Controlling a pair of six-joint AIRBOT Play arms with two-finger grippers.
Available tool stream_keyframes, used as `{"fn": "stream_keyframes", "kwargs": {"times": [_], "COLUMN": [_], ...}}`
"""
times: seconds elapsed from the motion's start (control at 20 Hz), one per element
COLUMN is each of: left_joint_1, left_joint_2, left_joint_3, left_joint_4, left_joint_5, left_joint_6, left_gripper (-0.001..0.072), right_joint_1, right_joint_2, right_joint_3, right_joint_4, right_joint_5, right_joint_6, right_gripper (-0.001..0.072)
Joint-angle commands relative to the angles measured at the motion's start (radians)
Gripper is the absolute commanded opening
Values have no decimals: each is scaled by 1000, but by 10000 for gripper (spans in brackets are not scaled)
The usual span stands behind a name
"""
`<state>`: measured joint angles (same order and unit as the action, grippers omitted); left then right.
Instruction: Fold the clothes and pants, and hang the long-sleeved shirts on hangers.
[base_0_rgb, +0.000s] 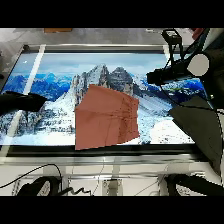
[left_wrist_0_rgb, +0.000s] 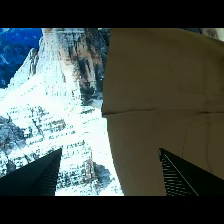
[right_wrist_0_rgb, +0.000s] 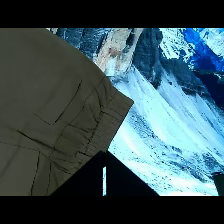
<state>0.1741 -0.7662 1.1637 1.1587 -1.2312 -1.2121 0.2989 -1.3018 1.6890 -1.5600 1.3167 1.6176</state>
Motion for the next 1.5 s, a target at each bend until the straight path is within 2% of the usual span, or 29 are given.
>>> {"fn": "stream_keyframes", "kwargs": {"times": [0.0, 0.65, 0.85, 1.0, 1.1, 1.3, 1.35, 1.45], "left_joint_1": [0, 0, 0, 0, 0, 0, 0, 0], "left_joint_2": [1, 0, 1, 0, 0, 1, 0, -2], "left_joint_3": [0, 0, 0, 0, 0, 0, 0, 0], "left_joint_4": [0, -5, -88, -171, -201, -233, -243, -243], "left_joint_5": [0, 0, 0, 12, 66, 76, 77, 96], "left_joint_6": [0, -4, -3, -3, -3, -3, -3, -3], "left_gripper": [687, 687, 687, 687, 687, 687, 687, 686], "right_joint_1": [1, 1, -12, -11, -20, -153, -206, -324], "right_joint_2": [-1, -1, -1, -1, -10, -52, -51, -49], "right_joint_3": [0, 0, 3, 3, 3, -79, -144, -291], "right_joint_4": [0, 1, -38, -26, -68, -67, -9, 254], "right_joint_5": [0, -3, -95, -113, -100, 170, 196, 243], "right_joint_6": [0, 0, -4, -7, -69, -282, -332, -412], "right_gripper": [24, 23, 24, 24, 23, 22, 22, 22]}}
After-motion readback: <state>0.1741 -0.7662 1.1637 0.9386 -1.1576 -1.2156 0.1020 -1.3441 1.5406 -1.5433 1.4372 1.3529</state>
